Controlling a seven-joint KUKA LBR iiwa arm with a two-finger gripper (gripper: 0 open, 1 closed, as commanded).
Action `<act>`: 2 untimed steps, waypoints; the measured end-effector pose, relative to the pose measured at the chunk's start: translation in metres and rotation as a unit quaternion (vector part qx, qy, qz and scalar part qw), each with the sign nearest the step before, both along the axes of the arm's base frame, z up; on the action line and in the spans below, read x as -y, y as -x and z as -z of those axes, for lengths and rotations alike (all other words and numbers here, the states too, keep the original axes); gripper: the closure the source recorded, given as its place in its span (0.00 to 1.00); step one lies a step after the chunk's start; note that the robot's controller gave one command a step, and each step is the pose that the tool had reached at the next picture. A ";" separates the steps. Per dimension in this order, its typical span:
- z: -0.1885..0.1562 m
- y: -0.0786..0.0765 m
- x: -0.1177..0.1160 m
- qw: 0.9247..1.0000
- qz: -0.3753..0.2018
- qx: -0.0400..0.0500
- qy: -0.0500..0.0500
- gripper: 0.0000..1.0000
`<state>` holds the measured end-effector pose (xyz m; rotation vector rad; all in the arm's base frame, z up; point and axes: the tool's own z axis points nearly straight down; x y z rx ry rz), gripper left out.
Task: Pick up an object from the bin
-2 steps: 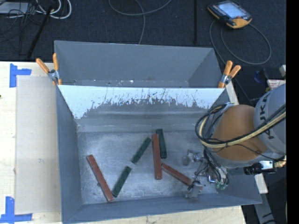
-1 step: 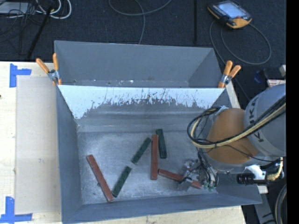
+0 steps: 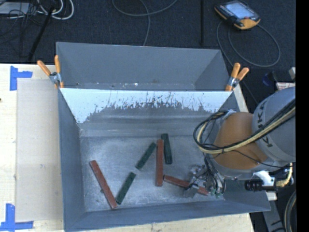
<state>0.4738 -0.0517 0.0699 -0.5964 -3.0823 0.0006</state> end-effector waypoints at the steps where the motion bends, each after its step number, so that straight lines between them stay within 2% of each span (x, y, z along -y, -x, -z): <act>1: -0.001 0.000 0.000 1.000 0.000 0.000 0.000 1.00; 2: -0.007 0.001 0.000 1.000 -0.001 -0.001 0.000 1.00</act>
Offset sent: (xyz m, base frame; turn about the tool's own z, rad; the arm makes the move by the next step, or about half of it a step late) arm 0.0001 0.0000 0.0248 0.0000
